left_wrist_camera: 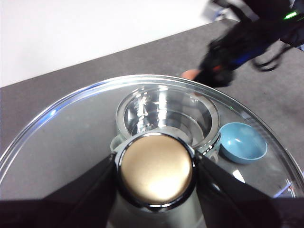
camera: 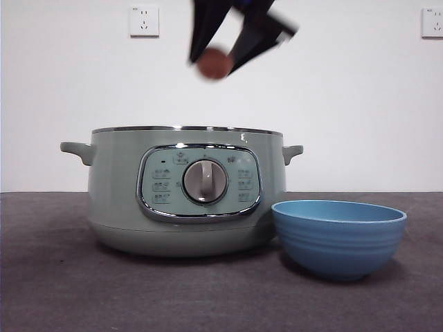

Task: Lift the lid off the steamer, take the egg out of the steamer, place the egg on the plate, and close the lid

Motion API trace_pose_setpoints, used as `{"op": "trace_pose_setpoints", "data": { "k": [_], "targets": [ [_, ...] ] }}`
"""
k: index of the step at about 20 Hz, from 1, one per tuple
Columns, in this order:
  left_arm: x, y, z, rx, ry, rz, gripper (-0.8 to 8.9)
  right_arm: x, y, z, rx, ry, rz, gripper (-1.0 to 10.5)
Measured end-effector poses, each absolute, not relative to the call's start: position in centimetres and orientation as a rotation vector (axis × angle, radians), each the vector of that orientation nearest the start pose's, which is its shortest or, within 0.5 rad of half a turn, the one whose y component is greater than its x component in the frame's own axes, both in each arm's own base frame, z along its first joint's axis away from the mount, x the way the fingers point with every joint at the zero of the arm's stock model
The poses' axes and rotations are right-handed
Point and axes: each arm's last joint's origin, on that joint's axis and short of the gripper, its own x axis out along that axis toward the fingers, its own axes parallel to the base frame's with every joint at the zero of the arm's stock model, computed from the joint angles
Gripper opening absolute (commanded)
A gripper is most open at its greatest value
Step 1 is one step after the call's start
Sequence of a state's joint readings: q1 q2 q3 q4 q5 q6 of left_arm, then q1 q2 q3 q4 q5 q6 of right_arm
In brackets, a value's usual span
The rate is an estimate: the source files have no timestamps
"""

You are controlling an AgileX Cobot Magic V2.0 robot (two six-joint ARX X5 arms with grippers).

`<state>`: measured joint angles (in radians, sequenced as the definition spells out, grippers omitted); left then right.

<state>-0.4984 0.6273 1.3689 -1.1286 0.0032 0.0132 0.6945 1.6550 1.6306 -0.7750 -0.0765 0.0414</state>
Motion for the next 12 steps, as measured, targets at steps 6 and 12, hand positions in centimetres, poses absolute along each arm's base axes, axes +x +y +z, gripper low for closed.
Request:
{"op": "trace_pose_setpoints", "data": {
  "k": [6,12],
  "targets": [
    [3.2,-1.7,43.2,0.106,0.367,-0.498,-0.08,20.1,16.4,41.2,-0.297,0.76,0.569,-0.2],
    [3.1,-1.8,43.2,0.1,0.369,-0.532,-0.08,17.9,14.5,37.2,-0.319,0.826,0.533,-0.2]
  ]
}}
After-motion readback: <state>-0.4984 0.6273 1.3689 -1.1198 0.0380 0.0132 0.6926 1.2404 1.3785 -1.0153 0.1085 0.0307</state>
